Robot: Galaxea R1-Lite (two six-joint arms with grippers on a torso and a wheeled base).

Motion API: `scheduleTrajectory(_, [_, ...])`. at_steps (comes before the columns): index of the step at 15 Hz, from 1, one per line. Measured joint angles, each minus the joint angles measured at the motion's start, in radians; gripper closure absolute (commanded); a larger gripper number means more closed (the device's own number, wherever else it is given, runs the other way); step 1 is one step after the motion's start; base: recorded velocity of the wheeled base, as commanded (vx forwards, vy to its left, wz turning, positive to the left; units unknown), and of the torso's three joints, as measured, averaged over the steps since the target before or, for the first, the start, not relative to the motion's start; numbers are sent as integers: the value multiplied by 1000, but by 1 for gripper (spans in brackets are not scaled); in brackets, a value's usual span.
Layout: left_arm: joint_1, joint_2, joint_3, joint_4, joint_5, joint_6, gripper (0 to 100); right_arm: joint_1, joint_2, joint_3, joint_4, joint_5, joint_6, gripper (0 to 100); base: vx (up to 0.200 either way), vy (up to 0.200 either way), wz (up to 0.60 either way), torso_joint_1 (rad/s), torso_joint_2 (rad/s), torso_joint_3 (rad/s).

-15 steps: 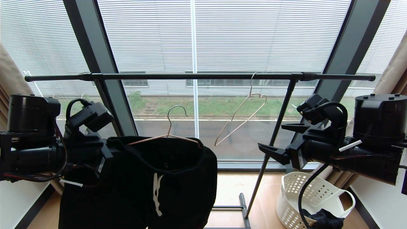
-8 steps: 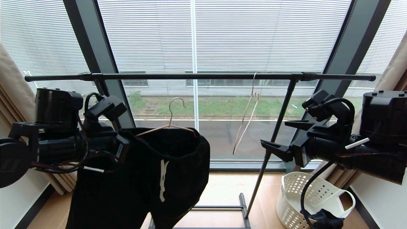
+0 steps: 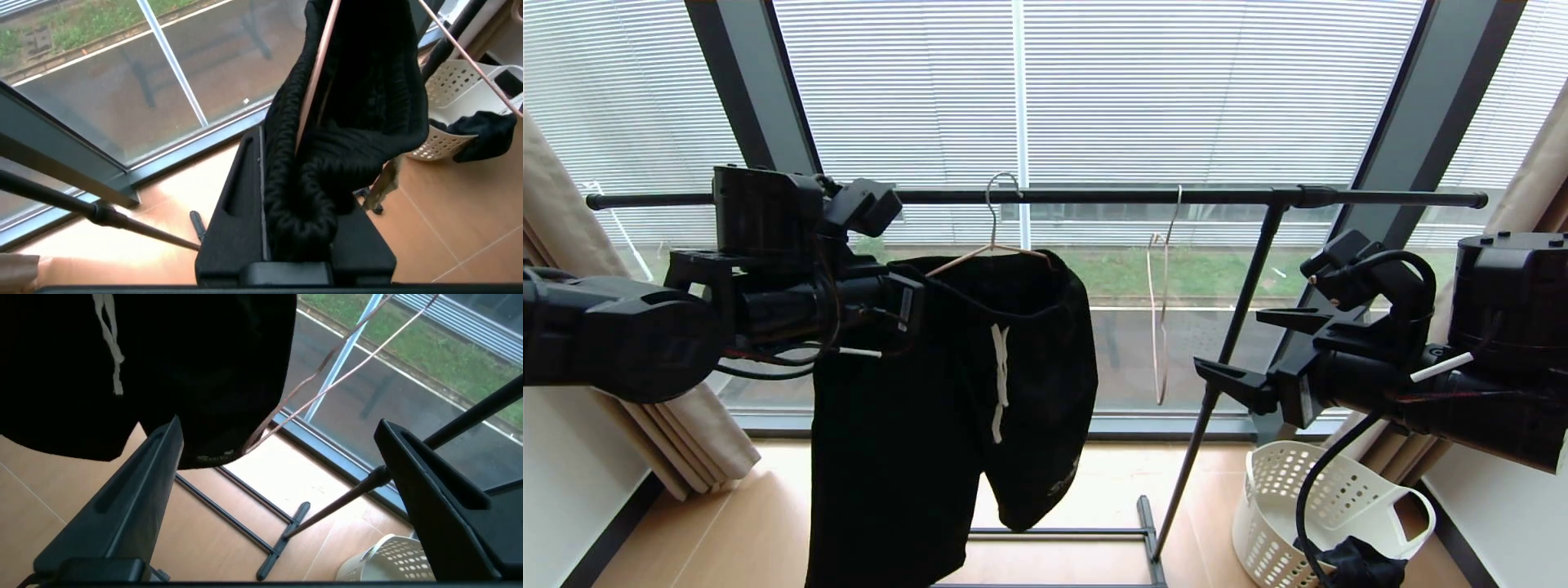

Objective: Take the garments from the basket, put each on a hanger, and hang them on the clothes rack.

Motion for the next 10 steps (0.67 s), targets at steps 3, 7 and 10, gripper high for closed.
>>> scheduleTrajectory(3, [-8,64,-83,0,26,-37,100,-4,0,0,0,0,0,0,0,0,0,0,0,0])
scheduleTrajectory(7, [-9,141,-177,-1,29,-60,100,-6,1,0,-2,1,0,0,0,0,0,0,0,0])
scheduleTrajectory(10, [-4,198,-231,-1,45,-87,100,-6,4,1,-3,2,0,0,0,0,0,0,0,0])
